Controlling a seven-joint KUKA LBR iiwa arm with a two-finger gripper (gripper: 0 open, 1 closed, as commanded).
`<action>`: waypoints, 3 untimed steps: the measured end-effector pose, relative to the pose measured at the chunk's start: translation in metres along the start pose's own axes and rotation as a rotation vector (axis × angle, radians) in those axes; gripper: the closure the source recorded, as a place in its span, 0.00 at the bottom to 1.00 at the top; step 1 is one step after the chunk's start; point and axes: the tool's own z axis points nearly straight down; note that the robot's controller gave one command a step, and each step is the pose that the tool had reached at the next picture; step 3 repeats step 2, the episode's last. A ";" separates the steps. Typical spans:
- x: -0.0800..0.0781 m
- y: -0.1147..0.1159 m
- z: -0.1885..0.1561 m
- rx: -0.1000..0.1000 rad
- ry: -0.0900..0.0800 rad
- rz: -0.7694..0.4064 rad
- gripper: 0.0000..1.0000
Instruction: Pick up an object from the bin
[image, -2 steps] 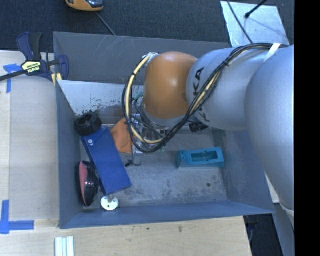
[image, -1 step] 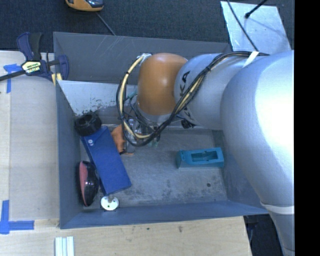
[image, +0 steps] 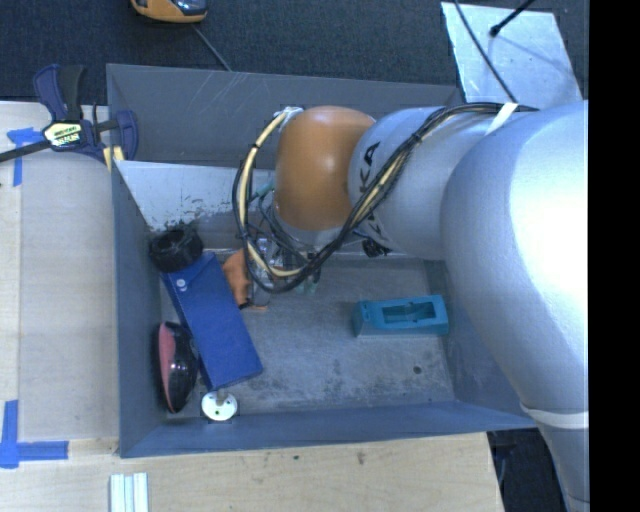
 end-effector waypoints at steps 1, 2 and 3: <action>0.006 -0.011 -0.058 0.002 0.008 0.015 1.00; 0.018 -0.003 -0.124 0.001 0.004 0.013 1.00; 0.018 -0.003 -0.124 0.001 0.004 0.013 1.00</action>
Offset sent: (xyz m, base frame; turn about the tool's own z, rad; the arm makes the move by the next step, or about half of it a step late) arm -0.0211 0.0012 0.1276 0.0130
